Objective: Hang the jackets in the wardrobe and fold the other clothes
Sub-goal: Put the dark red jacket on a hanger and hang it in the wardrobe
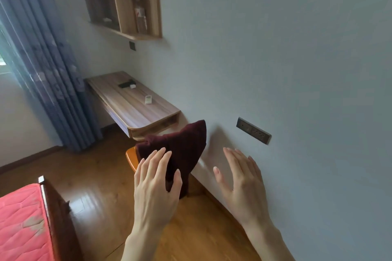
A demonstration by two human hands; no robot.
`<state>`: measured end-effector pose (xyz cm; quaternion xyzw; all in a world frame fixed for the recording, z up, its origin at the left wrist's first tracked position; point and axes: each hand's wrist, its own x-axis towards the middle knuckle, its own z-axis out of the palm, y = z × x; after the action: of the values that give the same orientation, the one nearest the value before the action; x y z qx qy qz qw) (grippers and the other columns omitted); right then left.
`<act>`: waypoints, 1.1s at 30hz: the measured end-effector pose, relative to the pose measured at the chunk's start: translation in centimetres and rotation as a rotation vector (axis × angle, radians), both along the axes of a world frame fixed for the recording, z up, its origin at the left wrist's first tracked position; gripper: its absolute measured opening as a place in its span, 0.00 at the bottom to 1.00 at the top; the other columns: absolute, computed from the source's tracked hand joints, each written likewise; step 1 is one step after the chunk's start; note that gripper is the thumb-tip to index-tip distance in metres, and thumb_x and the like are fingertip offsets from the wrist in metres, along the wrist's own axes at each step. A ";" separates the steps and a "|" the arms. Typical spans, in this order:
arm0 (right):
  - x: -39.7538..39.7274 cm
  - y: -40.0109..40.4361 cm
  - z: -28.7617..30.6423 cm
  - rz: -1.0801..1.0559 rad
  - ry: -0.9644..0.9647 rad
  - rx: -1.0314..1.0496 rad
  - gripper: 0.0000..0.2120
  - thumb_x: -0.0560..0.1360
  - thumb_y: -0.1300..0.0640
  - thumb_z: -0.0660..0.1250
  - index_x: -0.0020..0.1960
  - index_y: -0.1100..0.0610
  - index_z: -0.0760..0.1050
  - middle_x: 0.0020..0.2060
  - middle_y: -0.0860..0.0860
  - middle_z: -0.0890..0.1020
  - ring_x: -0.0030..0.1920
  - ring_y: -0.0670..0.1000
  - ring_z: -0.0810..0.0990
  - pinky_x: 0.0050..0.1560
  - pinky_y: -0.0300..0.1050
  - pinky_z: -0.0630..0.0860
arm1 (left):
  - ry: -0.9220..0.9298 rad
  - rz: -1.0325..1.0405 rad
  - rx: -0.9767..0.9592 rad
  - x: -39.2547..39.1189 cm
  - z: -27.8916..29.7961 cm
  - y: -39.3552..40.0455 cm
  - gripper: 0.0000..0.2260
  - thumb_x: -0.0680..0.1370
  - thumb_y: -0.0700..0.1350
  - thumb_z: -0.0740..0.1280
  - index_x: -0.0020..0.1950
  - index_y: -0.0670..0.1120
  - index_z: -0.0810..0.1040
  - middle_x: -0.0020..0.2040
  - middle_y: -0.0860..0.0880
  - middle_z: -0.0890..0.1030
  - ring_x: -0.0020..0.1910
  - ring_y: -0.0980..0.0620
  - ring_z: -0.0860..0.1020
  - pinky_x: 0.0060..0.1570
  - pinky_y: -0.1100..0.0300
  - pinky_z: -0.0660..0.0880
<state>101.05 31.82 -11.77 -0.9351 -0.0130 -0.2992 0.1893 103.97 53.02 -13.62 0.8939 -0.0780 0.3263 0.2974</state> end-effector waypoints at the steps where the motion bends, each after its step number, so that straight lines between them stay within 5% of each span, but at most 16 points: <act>1: 1.1 0.1 -0.4 0.012 0.000 0.000 0.27 0.79 0.45 0.73 0.75 0.55 0.75 0.71 0.51 0.79 0.73 0.53 0.76 0.74 0.54 0.70 | -0.002 0.002 -0.006 1.1 -0.4 0.0 0.21 0.79 0.52 0.68 0.71 0.47 0.79 0.73 0.48 0.77 0.76 0.45 0.72 0.77 0.41 0.64; 7: 7.2 0.0 -3.6 0.071 0.098 0.031 0.27 0.82 0.45 0.68 0.76 0.55 0.72 0.73 0.53 0.77 0.75 0.54 0.74 0.73 0.60 0.73 | 0.054 0.043 -0.003 6.3 -4.1 -0.3 0.21 0.80 0.49 0.67 0.72 0.45 0.78 0.75 0.46 0.76 0.77 0.45 0.69 0.77 0.40 0.66; 24: 28.8 -4.5 -15.3 0.152 0.459 0.085 0.32 0.82 0.37 0.58 0.80 0.53 0.67 0.77 0.52 0.73 0.76 0.53 0.71 0.75 0.53 0.71 | 0.502 0.242 0.051 21.2 -15.1 -3.7 0.20 0.79 0.43 0.74 0.70 0.43 0.80 0.71 0.45 0.79 0.74 0.42 0.74 0.74 0.39 0.70; 30: 35.5 -4.8 -21.2 0.177 0.676 0.231 0.35 0.82 0.37 0.62 0.82 0.52 0.61 0.79 0.51 0.69 0.78 0.53 0.69 0.73 0.49 0.70 | 0.588 0.352 0.028 25.5 -19.8 -4.9 0.19 0.79 0.43 0.72 0.71 0.44 0.79 0.71 0.45 0.79 0.73 0.43 0.75 0.73 0.43 0.69; 33: 38.3 -4.4 -24.1 0.117 0.854 0.502 0.36 0.82 0.39 0.66 0.83 0.52 0.58 0.81 0.51 0.66 0.79 0.54 0.66 0.75 0.51 0.68 | 0.744 0.412 0.042 27.1 -22.3 -4.7 0.20 0.82 0.46 0.69 0.73 0.45 0.77 0.73 0.46 0.78 0.74 0.44 0.74 0.75 0.46 0.67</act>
<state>139.32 27.41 -35.85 -0.8975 0.0856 0.1277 0.4134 131.08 48.31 -35.95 0.9534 0.2084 0.0325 0.2156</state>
